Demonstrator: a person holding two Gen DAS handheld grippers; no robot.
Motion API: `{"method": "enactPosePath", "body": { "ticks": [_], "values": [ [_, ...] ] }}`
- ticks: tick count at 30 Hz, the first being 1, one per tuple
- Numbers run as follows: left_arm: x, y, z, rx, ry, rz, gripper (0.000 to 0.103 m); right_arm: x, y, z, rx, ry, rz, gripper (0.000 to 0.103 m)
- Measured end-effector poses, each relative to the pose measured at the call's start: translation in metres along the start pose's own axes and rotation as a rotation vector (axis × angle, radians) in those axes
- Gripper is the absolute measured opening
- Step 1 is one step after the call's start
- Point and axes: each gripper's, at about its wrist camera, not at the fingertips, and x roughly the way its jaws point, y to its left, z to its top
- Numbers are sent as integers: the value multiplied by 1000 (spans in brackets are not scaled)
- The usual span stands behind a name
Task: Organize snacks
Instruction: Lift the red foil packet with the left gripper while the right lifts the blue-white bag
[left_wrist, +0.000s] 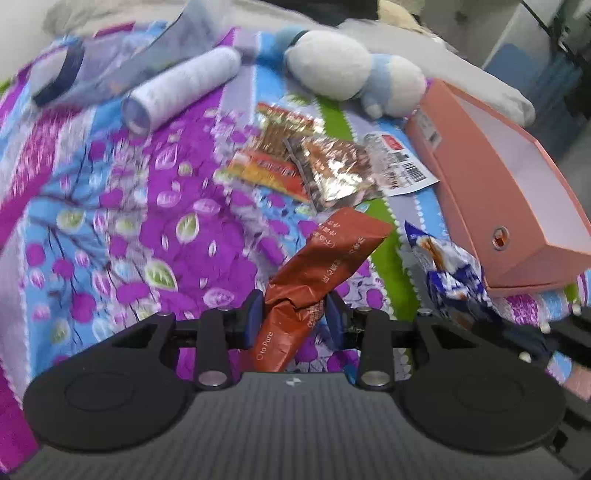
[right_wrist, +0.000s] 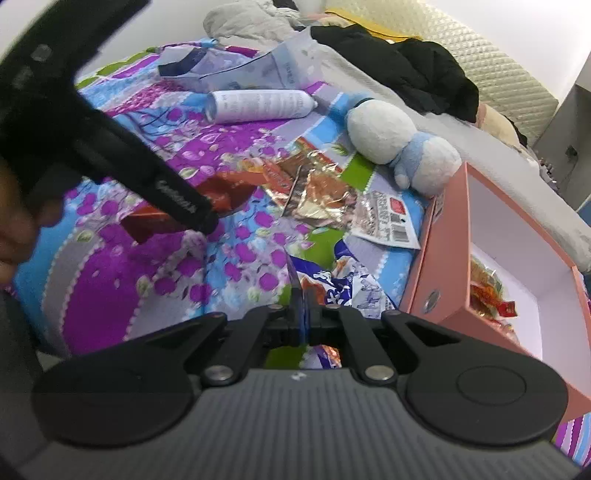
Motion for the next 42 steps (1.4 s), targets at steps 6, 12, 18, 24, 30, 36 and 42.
{"method": "enactPosePath", "body": {
  "ticks": [6,12,18,24,30,36,42],
  "values": [
    [17,5,-10,-11,11,-3,43,1,2,-18,37,45,40,7],
    [21,15,-18,-49,13,-49,66,2,8,-31,59,83,86,45],
    [17,23,-31,-35,3,-68,66,-14,-7,-32,253,22,140,68],
    [10,27,-36,-37,-32,-55,66,-17,-25,-29,435,-51,96,69],
    [5,24,-36,-49,-47,-88,66,-17,-42,-25,524,-86,66,69],
    [9,16,-34,-32,-45,-83,66,10,-51,-30,597,-16,47,69],
    [7,12,-33,-12,-50,-75,66,44,-60,-43,703,59,62,69]
  ]
}}
